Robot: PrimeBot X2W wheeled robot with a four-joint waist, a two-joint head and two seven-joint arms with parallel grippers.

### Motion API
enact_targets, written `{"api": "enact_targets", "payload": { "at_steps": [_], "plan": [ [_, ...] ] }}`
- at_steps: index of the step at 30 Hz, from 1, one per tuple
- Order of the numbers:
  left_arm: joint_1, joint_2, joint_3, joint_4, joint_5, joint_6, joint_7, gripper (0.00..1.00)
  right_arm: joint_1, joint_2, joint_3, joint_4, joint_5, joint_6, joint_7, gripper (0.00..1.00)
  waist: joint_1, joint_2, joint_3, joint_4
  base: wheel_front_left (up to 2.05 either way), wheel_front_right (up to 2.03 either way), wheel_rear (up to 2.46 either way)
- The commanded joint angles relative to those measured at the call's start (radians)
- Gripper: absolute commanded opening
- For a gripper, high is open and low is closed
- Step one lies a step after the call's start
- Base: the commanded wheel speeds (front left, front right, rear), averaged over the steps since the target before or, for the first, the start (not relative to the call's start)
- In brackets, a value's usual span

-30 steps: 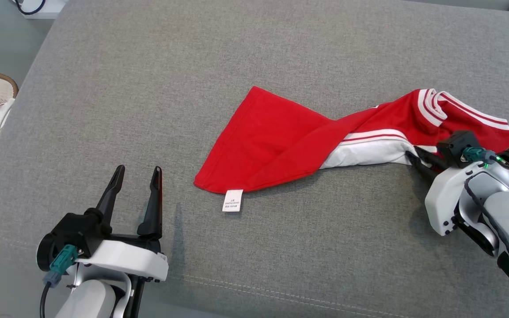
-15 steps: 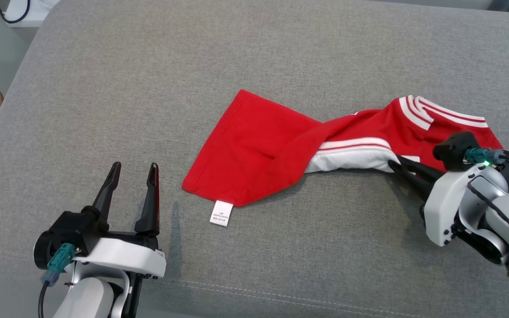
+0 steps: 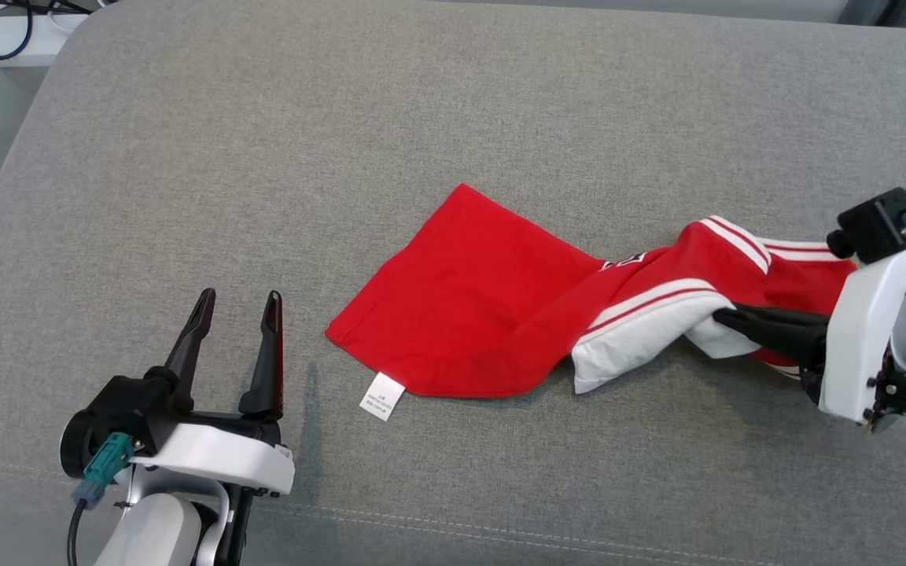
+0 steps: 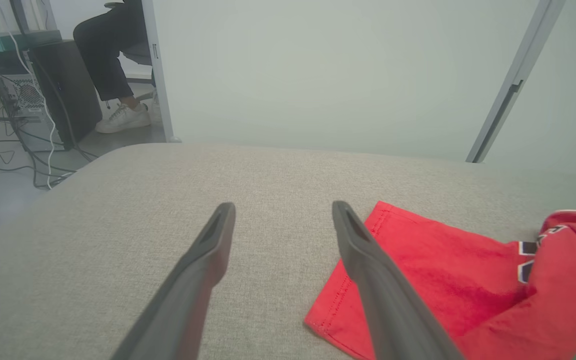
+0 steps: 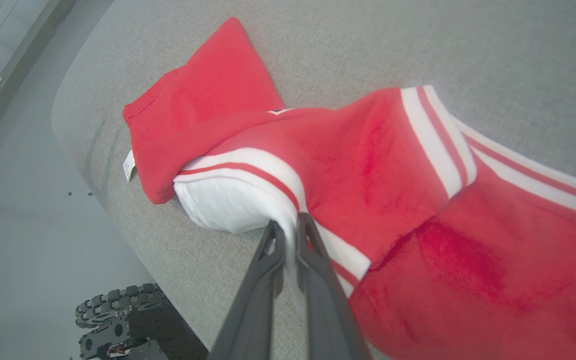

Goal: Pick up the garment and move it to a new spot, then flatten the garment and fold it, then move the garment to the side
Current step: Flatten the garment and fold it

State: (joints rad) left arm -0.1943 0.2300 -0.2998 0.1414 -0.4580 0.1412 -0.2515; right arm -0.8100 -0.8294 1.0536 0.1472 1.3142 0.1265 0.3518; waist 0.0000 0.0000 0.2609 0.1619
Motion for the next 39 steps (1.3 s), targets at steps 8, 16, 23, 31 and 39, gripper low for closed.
{"api": "enact_targets", "payload": {
  "at_steps": [8, 16, 23, 31, 39],
  "plan": [
    [-0.036, 0.014, 0.044, -0.015, 0.017, -0.011, -0.01, 1.0, 0.015, -0.026, -0.069, 0.017, 0.208, 0.004, 0.078, 0.0, 0.0, 0.0, 0.003, 0.012, 0.0, 0.0, 0.0],
    [-0.052, 0.001, 0.034, -0.005, 0.023, -0.024, -0.01, 1.0, -0.028, 0.051, -0.034, 0.152, 0.019, 0.004, -0.114, 0.41, 0.0, 0.0, 0.015, 0.038, 0.0, 0.0, 0.0],
    [-0.061, -0.006, 0.033, 0.001, 0.03, -0.031, -0.01, 1.0, -0.087, 0.112, 0.043, 0.351, -0.184, 0.004, -0.386, 1.0, 0.0, 0.0, 0.031, 0.055, 0.0, 0.0, 0.0],
    [-0.046, -0.001, 0.049, -0.001, 0.035, -0.027, -0.01, 1.0, -0.116, 0.171, 0.034, 0.515, -0.29, 0.004, -0.592, 1.0, 0.0, 0.0, 0.023, 0.038, 0.0, 0.0, 0.0],
    [-0.028, 0.022, 0.067, -0.019, 0.041, -0.012, -0.01, 1.0, -0.032, 0.195, -0.217, 0.399, -0.421, 0.004, -0.613, 1.0, 0.0, 0.0, 0.003, -0.01, 0.0, 0.0, 0.0]
  ]
}}
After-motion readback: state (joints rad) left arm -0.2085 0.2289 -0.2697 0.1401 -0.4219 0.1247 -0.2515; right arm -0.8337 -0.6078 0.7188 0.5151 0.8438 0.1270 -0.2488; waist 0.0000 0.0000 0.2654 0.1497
